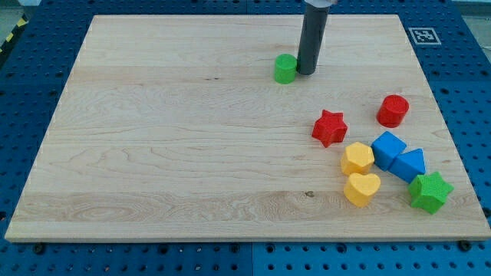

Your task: Move the green circle towards the top left of the board

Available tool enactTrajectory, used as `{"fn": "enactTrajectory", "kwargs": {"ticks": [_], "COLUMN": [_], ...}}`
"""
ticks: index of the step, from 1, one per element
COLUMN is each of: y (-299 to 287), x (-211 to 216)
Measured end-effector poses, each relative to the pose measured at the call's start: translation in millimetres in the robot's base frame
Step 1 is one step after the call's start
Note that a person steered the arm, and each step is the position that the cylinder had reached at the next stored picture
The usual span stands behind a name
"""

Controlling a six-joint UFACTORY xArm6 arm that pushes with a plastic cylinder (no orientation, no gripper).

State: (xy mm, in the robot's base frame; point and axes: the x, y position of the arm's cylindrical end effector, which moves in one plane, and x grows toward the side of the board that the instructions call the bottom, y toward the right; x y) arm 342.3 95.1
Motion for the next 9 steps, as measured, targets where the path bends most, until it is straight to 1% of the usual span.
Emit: {"fn": "enactTrajectory", "kwargs": {"ticks": [2, 3, 4, 6, 9], "y": [-1, -1, -15, -66, -135], "x": [14, 14, 14, -8, -10]}}
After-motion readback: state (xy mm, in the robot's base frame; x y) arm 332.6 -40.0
